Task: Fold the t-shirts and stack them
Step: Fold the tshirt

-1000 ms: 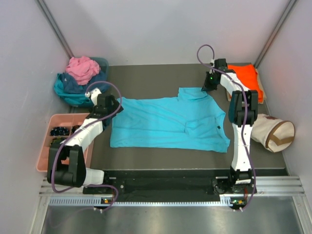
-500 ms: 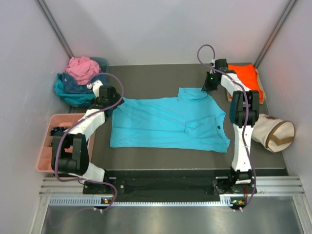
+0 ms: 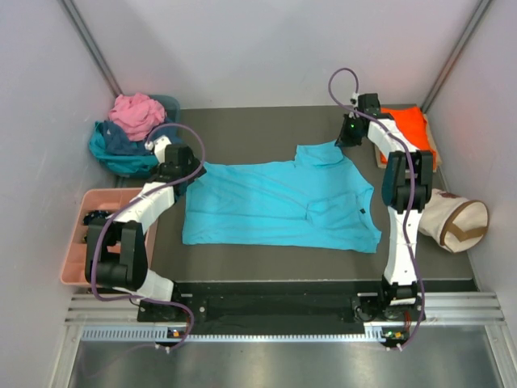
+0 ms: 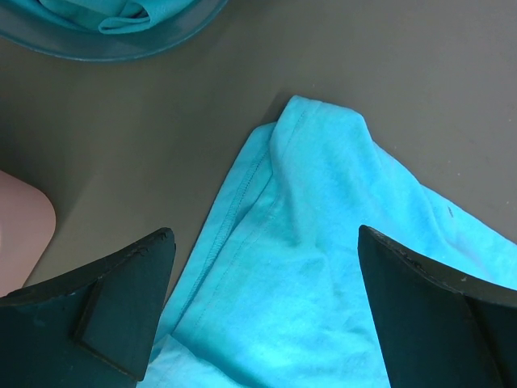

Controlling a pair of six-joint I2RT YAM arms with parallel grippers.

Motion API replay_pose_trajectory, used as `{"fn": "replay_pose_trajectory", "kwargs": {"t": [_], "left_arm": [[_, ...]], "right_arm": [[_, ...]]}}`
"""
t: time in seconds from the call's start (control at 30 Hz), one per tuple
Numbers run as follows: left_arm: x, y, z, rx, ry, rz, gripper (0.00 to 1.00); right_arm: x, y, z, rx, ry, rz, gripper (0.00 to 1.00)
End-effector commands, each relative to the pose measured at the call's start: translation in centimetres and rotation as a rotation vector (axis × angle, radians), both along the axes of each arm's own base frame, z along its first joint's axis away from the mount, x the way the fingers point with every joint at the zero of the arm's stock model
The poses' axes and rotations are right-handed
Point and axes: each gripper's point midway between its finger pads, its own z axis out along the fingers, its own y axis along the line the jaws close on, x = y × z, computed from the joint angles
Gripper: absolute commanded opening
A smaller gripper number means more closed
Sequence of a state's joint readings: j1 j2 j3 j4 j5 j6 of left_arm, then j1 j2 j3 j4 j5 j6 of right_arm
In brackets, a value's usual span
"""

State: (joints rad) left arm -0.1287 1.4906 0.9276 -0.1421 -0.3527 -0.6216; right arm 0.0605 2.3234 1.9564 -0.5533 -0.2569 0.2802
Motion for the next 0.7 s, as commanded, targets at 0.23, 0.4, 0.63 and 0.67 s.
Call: {"fn": "replay_pose_trajectory", "kwargs": {"t": [0.23,0.4,0.63,0.67], "left_arm": [[0.6,0.1,-0.3,0.009,-0.011,-0.008,0.99],[2.2,0.1,-0.7,0.041,0.018,-0.029,0.99],[6.4,0.6,-1.2,0.083,0.042,-0.057,0.99],[7.0,0.8,-1.1,0.087,0.033,-0.058,0.99]], "right_arm": [[0.7,-0.4,4.5,0.003,-0.101,-0.004,0.00],[0.6,-0.4,4.5,0.000,-0.099,0.001,0.00],[0.7,-0.5,4.2,0.011,-0.092,0.003,0.00],[0.7,-0.4,4.0,0.012,-0.089,0.005,0.00]]}}
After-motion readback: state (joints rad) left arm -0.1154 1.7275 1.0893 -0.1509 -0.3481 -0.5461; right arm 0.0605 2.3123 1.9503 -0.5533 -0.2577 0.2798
